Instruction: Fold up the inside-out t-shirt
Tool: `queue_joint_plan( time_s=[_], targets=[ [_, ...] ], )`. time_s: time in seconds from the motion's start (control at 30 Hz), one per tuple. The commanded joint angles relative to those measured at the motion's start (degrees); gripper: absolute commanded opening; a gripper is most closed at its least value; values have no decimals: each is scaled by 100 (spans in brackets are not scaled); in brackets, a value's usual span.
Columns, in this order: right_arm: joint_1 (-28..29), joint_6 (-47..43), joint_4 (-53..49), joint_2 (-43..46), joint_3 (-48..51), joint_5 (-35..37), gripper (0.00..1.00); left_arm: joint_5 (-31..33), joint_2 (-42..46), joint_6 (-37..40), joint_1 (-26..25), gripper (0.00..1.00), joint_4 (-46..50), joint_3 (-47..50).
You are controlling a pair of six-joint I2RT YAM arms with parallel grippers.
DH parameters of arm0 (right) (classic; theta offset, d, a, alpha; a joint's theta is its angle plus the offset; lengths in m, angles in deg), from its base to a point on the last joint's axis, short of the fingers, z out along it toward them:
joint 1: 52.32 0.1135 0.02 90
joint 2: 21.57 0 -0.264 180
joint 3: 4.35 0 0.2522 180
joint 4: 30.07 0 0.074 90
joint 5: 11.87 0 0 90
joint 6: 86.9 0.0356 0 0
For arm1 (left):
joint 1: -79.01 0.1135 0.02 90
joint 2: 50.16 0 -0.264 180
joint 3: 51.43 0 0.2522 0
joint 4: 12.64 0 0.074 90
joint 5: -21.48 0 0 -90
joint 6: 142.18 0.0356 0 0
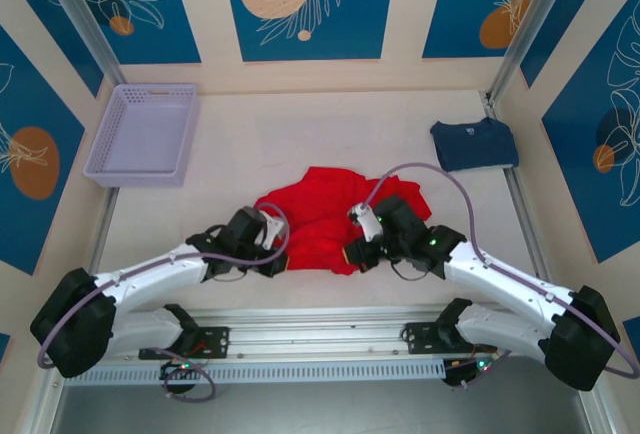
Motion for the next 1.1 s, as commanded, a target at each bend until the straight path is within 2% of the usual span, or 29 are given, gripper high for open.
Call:
queue_joint_plan(
  time_s=[0.0,0.03,0.1,0.17,0.27,0.4,0.47,0.53,0.67,0.73,0.9,1.07],
  targets=[
    [248,1002,-378,208,471,-1,15,-312,4,-148,-184,8,20,65],
    [352,1137,-386,318,601,14,22,-194,82,-144,-182,11,183,77],
    [475,1160,-452,520,665,96,30,-37,313,-124,-182,17,405,79],
    [495,1009,-681,761,558,280,37,120,596,-142,-179,30,568,44],
    [378,656,-770,946,306,517,41,580,1049,-107,-176,46,754,13],
    [-208,277,-320,598,30,577,44,1493,1487,-121,-100,61,715,86],
    [-579,185,136,174,-203,489,44,2047,1496,-221,82,67,581,-2],
    [-817,145,477,-354,-551,677,46,2263,1296,-314,490,70,354,-139],
    [-1332,-48,852,-1603,-1373,1071,50,1816,339,-487,1672,73,-216,-496],
    [-1667,-129,942,-2263,-1790,1017,59,1546,-267,-431,1997,75,-439,-772],
    [-1897,-502,698,-3592,-2862,1186,73,1162,-1516,-267,2214,79,-565,-1441],
    [-1938,-796,270,-4701,-3732,1257,78,691,-2380,-242,2231,79,-704,-1904]
  ],
)
